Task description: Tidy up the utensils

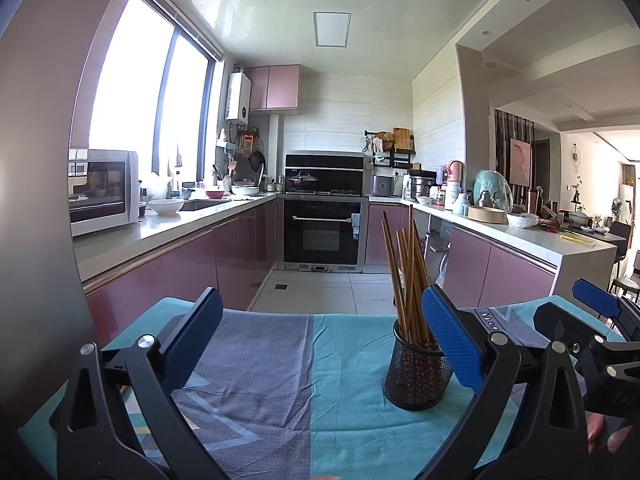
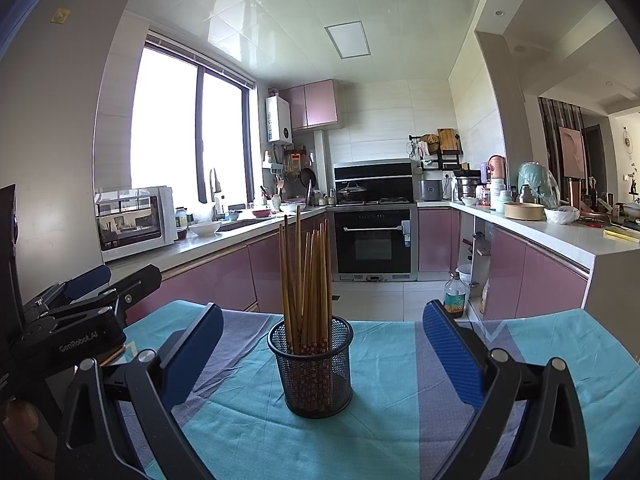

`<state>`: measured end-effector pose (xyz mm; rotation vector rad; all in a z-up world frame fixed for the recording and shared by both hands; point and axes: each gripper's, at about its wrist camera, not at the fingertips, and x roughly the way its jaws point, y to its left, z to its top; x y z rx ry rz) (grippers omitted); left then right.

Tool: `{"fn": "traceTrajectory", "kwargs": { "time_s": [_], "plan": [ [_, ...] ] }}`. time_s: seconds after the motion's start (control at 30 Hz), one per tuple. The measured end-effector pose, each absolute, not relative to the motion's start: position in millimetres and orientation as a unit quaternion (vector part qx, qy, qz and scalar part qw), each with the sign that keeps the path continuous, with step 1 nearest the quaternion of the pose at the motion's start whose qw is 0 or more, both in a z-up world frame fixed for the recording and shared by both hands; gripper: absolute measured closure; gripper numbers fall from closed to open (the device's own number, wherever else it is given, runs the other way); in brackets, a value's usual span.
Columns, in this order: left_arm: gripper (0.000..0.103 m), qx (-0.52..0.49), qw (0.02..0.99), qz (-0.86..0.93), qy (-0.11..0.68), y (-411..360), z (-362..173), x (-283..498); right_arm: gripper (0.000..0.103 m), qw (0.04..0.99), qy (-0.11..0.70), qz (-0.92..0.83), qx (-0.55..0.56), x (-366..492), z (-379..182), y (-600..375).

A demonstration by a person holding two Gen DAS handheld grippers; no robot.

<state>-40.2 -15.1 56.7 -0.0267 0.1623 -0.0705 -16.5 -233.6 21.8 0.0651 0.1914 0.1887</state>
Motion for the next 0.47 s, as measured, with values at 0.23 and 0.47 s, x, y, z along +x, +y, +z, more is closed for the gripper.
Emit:
{"fn": "traceTrajectory", "kwargs": {
  "time_s": [0.23,0.47],
  "plan": [
    [0.005,-0.012,0.995,-0.038,0.093,-14.3,52.9,-36.0,0.006,0.990,0.102,0.093,0.028,-14.9,19.8,-235.1],
    [0.005,-0.011,0.982,-0.041,0.185,-5.5,30.8,-3.6,0.006,0.966,0.255,0.029,-0.002,34.2,-12.5,-275.0]
  ]
}}
